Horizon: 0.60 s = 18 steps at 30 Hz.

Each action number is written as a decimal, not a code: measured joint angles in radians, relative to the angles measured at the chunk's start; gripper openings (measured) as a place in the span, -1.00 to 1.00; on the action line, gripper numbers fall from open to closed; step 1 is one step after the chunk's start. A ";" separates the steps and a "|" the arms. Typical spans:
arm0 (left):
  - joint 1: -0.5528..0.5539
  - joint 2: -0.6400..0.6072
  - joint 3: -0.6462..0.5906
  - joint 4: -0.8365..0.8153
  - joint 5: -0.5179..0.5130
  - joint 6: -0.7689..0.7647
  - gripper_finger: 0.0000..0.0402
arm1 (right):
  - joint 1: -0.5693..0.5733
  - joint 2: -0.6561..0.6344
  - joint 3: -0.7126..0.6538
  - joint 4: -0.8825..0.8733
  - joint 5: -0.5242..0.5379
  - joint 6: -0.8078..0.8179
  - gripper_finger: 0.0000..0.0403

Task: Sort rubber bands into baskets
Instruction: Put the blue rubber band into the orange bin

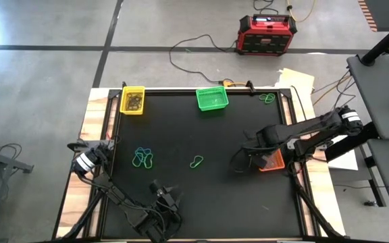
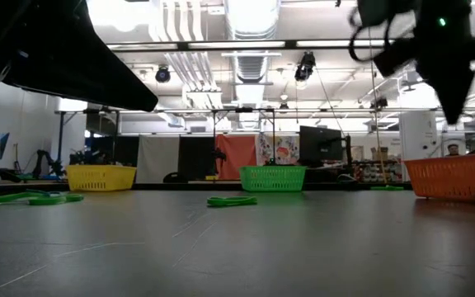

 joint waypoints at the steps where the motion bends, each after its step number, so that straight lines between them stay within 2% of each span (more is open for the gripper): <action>1: 0.000 0.000 0.000 0.000 0.000 0.000 -0.18 | 0.000 -0.004 0.026 0.002 0.000 -0.005 -0.96; 5: 0.000 0.000 0.000 0.000 0.000 0.000 -0.18 | 0.000 -0.010 0.103 0.003 -0.006 -0.011 -0.96; 8: 0.000 0.000 0.000 0.001 0.000 0.000 -0.18 | 0.000 -0.010 0.112 -0.006 -0.035 -0.010 -0.96; 15: -0.010 -0.006 0.000 -0.002 0.004 0.000 -0.18 | 0.000 -0.011 -0.048 -0.011 -0.071 0.029 -0.96; 18: -0.008 -0.054 -0.001 -0.059 0.079 0.000 -0.20 | 0.000 -0.009 -0.121 0.007 -0.071 0.055 -0.96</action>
